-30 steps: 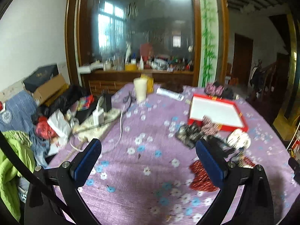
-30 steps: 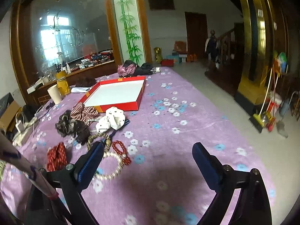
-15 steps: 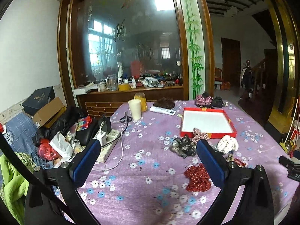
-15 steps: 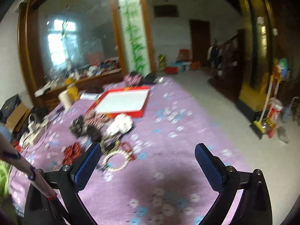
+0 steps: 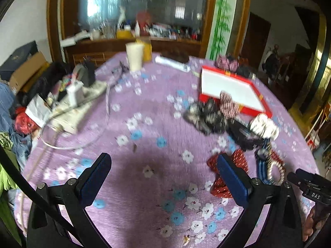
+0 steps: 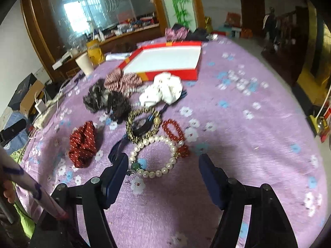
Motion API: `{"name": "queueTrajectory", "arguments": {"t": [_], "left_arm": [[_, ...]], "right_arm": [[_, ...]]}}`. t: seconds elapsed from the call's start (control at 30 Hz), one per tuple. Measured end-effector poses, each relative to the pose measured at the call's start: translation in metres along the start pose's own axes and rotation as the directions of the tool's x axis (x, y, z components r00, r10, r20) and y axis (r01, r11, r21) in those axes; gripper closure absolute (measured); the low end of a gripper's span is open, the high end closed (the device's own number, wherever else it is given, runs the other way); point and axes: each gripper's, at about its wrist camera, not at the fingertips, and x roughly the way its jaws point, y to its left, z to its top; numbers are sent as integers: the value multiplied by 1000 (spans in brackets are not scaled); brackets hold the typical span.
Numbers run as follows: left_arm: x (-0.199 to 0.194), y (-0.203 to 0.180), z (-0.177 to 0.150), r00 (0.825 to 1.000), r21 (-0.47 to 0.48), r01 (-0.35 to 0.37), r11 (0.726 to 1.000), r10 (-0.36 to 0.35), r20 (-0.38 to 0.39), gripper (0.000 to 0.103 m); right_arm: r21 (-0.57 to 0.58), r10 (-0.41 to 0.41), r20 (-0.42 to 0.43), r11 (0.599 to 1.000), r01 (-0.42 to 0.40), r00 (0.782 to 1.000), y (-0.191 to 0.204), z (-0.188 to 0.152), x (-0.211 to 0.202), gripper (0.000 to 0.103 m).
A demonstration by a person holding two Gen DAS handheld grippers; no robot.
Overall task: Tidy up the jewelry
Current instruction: 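Move both tools toward the pile of scrunchies and jewelry, then grasp the red polka-dot scrunchie with the left tool while the right tool grasps the white dotted scrunchie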
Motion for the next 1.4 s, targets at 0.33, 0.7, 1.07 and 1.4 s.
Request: {"name": "queueTrajectory", "arguments": {"t": [0.33, 0.7, 1.07, 1.4], "left_arm": [[53, -40, -10, 980, 32, 147, 989, -141, -138, 2], [81, -66, -17, 954, 57, 217, 974, -200, -222, 5], [78, -76, -24, 958, 96, 181, 979, -154, -240, 91], [31, -68, -24, 979, 92, 157, 983, -143, -146, 95]], "right_arm": [[16, -14, -53, 1000, 15, 999, -14, 0, 27, 33], [-39, -89, -51, 995, 87, 995, 3, -4, 28, 45], [-51, -135, -47, 990, 132, 990, 15, -11, 27, 64], [-39, -115, -42, 993, 114, 992, 18, -14, 22, 93]]}}
